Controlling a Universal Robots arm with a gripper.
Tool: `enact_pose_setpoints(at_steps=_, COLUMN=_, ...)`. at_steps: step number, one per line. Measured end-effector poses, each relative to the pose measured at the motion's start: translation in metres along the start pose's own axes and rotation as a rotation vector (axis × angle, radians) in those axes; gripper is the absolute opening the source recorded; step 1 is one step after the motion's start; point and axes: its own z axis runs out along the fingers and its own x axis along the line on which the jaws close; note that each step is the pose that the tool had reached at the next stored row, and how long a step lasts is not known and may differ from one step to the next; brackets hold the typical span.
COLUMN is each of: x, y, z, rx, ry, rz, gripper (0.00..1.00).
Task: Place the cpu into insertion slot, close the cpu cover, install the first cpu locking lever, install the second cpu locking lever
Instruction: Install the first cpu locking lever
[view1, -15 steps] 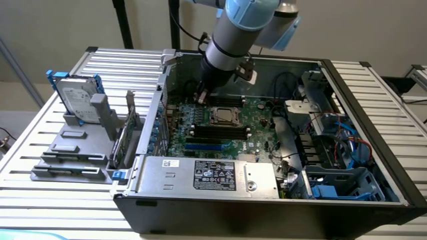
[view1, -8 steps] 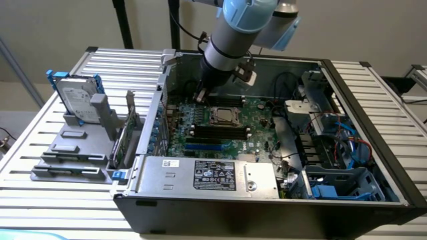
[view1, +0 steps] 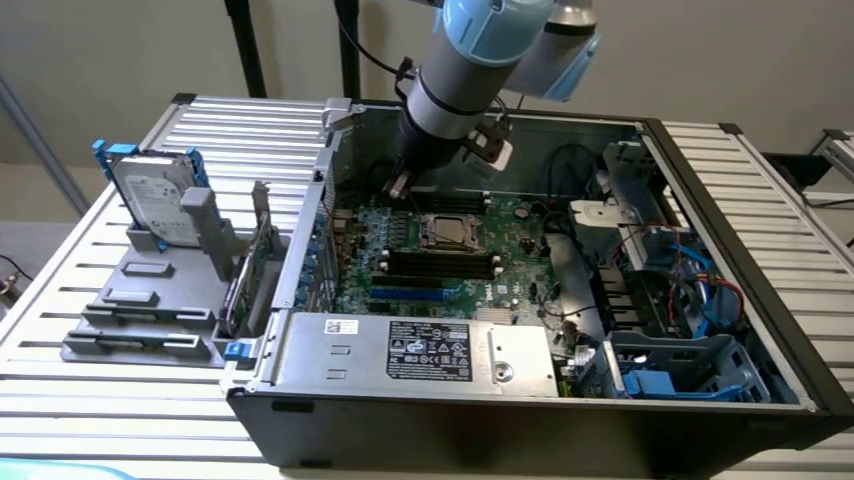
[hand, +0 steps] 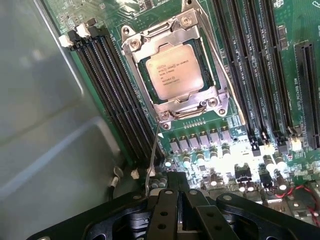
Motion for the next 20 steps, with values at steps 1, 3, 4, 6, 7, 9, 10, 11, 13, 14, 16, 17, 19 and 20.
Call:
enact_pose_setpoints(at_steps=1, x=-0.001, y=-0.0007, z=-0.0007, rx=0.0015, ry=0.0034, rz=0.002, gripper=0.11)
enact_pose_setpoints(at_steps=3, x=-0.002, y=-0.0022, z=-0.0019, rx=0.0038, ry=0.0094, rz=0.004, gripper=0.11)
enact_pose_setpoints(at_steps=4, x=-0.003, y=-0.0030, z=-0.0023, rx=0.0047, ry=0.0127, rz=0.005, gripper=0.11)
enact_pose_setpoints(at_steps=6, x=-0.004, y=-0.0050, z=-0.0022, rx=0.0060, ry=0.0218, rz=0.011, gripper=0.11)
enact_pose_setpoints(at_steps=7, x=-0.004, y=-0.0058, z=-0.0020, rx=0.0055, ry=0.0266, rz=0.017, gripper=0.11)
enact_pose_setpoints(at_steps=9, x=-0.004, y=-0.0067, z=-0.0017, rx=0.0029, ry=0.0350, rz=0.032, gripper=0.11)
enact_pose_setpoints(at_steps=10, x=-0.005, y=-0.0070, z=-0.0017, rx=0.0017, ry=0.0385, rz=0.040, gripper=0.11)
enact_pose_setpoints(at_steps=11, x=-0.005, y=-0.0072, z=-0.0016, rx=0.0006, ry=0.0420, rz=0.047, gripper=0.11)
enact_pose_setpoints(at_steps=13, x=-0.005, y=-0.0078, z=-0.0014, rx=-0.0016, ry=0.0491, rz=0.063, gripper=0.11)
enact_pose_setpoints(at_steps=14, x=-0.005, y=-0.0081, z=-0.0013, rx=-0.0026, ry=0.0526, rz=0.071, gripper=0.11)
enact_pose_setpoints(at_steps=16, x=-0.005, y=-0.0087, z=-0.0011, rx=-0.0033, ry=0.0591, rz=0.085, gripper=0.11)
enact_pose_setpoints(at_steps=17, x=-0.006, y=-0.0092, z=-0.0010, rx=-0.0027, ry=0.0614, rz=0.089, gripper=0.11)
enact_pose_setpoints(at_steps=19, x=-0.006, y=-0.0106, z=-0.0007, rx=-0.0014, ry=0.0657, rz=0.097, gripper=0.11)
enact_pose_setpoints(at_steps=20, x=-0.007, y=-0.0113, z=-0.0005, rx=-0.0010, ry=0.0678, rz=0.101, gripper=0.11)
